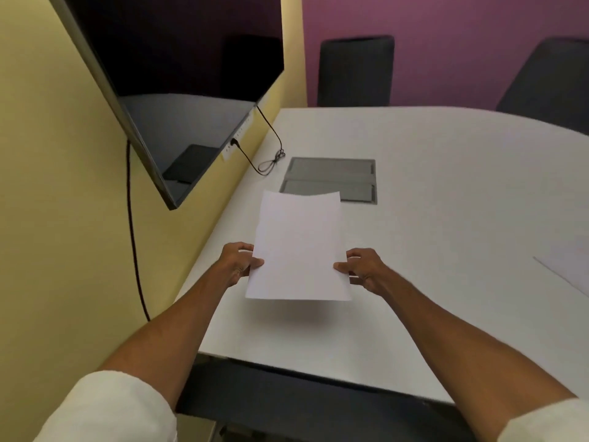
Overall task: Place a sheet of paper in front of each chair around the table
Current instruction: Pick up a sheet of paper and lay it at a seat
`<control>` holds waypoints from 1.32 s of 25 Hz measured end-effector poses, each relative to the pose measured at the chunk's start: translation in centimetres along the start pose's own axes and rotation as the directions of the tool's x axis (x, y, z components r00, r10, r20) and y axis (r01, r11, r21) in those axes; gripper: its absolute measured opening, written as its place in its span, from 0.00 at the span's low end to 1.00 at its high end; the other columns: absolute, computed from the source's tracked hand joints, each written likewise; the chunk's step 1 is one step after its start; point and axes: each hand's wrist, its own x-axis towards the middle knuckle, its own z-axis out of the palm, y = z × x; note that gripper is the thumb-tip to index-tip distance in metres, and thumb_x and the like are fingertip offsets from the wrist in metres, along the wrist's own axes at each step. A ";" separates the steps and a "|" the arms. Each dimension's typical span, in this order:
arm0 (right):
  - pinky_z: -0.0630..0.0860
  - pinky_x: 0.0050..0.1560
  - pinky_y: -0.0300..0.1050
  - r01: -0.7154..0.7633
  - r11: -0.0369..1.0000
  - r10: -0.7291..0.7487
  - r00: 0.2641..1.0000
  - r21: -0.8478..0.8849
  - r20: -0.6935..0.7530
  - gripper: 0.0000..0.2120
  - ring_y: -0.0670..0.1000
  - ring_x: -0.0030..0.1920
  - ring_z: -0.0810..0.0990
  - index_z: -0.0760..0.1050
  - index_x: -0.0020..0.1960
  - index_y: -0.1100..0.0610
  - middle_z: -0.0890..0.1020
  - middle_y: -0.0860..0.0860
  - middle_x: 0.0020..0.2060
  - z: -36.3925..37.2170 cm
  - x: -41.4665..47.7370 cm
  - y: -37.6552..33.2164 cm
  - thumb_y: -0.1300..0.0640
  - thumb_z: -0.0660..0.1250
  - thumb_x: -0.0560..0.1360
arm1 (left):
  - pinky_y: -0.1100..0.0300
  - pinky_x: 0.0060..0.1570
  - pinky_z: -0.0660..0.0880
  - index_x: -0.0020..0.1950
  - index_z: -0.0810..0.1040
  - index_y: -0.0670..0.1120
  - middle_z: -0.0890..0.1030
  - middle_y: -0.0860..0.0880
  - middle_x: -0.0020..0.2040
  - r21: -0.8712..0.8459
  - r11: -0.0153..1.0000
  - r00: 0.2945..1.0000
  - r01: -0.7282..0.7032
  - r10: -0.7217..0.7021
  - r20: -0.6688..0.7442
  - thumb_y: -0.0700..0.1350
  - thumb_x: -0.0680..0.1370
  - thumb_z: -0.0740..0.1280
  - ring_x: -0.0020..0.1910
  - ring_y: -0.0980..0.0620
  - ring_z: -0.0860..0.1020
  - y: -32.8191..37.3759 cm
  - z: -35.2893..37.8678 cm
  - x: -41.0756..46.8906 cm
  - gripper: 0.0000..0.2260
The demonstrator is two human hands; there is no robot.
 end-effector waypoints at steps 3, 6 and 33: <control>0.78 0.39 0.48 -0.045 0.999 0.044 0.997 -0.020 -0.060 0.10 0.54 0.39 0.80 0.74 0.39 0.60 0.80 0.55 0.38 0.7 0.9 1.7 0.72 0.71 0.69 | 0.46 0.51 0.78 0.43 0.74 0.40 0.79 0.33 0.57 0.052 0.998 0.997 0.030 -0.034 0.065 0.24 0.69 0.69 0.47 0.41 0.78 -1.2 0.4 2.8 0.12; 0.78 0.39 0.48 -0.086 0.996 0.082 0.989 -0.035 -0.121 0.11 0.57 0.42 0.80 0.74 0.39 0.59 0.80 0.56 0.40 0.9 1.9 3.8 0.72 0.72 0.68 | 0.47 0.52 0.78 0.40 0.73 0.42 0.79 0.34 0.58 0.098 0.993 0.991 0.064 -0.075 0.107 0.24 0.68 0.70 0.48 0.41 0.78 -3.1 1.3 5.5 0.14; 0.73 0.47 0.49 -0.141 0.832 -0.073 0.931 -0.536 -0.358 0.19 0.57 0.46 0.75 0.71 0.53 0.63 0.76 0.57 0.46 2.9 9.7 14.3 0.64 0.74 0.65 | 0.57 0.39 0.72 0.49 0.74 0.41 0.74 0.44 0.45 0.439 0.892 0.994 -0.109 0.099 0.045 0.31 0.62 0.76 0.41 0.47 0.72 -14.4 5.8 15.6 0.20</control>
